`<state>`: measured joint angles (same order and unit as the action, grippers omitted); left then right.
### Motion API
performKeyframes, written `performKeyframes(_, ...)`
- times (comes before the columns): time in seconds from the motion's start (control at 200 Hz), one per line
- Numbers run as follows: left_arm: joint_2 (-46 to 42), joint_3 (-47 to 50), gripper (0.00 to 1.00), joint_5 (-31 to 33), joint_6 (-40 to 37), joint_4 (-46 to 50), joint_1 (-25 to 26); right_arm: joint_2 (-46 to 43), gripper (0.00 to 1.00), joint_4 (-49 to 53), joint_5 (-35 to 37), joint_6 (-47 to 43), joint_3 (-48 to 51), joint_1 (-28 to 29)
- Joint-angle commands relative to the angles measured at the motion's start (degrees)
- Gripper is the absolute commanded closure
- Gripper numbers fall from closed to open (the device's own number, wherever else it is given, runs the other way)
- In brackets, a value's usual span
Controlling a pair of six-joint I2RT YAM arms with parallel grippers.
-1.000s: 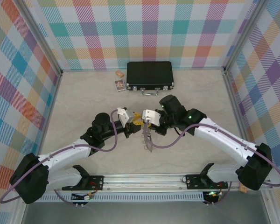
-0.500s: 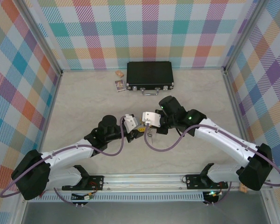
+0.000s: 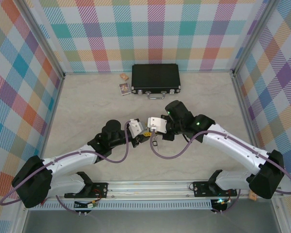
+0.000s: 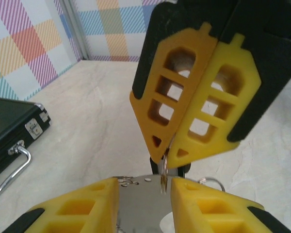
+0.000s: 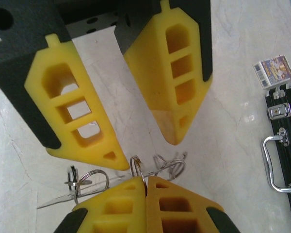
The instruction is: Put the keys on the keyring
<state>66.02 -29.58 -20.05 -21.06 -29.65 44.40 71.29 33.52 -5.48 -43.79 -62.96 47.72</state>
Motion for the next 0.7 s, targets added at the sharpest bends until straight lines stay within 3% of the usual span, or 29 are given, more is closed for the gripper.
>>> performKeyframes(0.0,-1.14,1.72,0.67,-1.11,-0.45,-4.81,0.66,-2.33,1.00,-1.42,-3.94,0.99,0.29,0.73)
performKeyframes(0.695,-2.46,3.86,0.71,-2.95,-2.17,-9.39,0.70,-2.90,1.00,-0.37,-6.56,0.72,0.21,0.60)
